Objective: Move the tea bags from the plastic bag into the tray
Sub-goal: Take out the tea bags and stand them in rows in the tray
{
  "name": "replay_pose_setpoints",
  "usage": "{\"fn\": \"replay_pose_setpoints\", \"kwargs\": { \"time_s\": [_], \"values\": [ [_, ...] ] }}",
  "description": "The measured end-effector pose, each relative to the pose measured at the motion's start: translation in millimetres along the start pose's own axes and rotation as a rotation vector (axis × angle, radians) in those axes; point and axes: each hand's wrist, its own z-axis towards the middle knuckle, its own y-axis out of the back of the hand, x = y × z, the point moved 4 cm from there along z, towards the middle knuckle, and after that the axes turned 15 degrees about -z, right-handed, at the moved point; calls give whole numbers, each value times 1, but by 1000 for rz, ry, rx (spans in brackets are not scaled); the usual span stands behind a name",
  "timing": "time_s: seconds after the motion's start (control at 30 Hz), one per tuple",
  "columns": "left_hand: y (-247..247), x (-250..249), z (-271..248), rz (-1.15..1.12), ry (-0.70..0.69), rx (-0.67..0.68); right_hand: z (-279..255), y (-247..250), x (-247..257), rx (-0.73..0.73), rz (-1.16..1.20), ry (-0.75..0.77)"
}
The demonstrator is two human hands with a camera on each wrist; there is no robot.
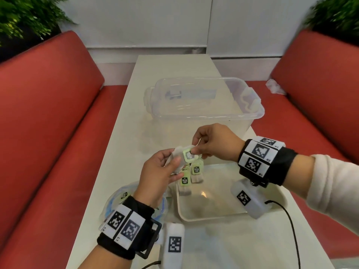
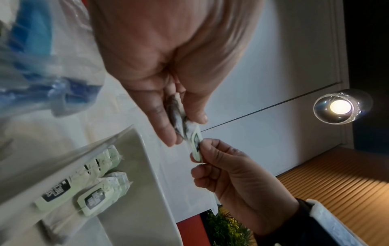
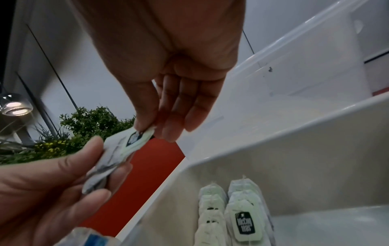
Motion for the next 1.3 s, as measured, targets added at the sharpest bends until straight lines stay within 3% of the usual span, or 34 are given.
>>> {"fn": "replay_pose_setpoints", "kwargs": {
  "time_s": [0.2,0.33,0.53,0.77,1.1,1.3],
  "values": [
    [5,-1,-2,28,-17,2,-1,18,-9,-5,98,25],
    [10,-3,-3,57,-42,-26,3,22,-14,-11,-194,64],
    [11,-4,-6,66,-54,-35,14,-23,-20,295,-634,141],
    [12,-1,-10,86,-27,-46,29,-61,-26,491,-749,119],
    [12,1,-12,106,-20,-50,41,-70,-27,390,-879,174],
    [11,-1,-11,115,-35,-40,36,-40,-17,286,-727,174]
  ]
}}
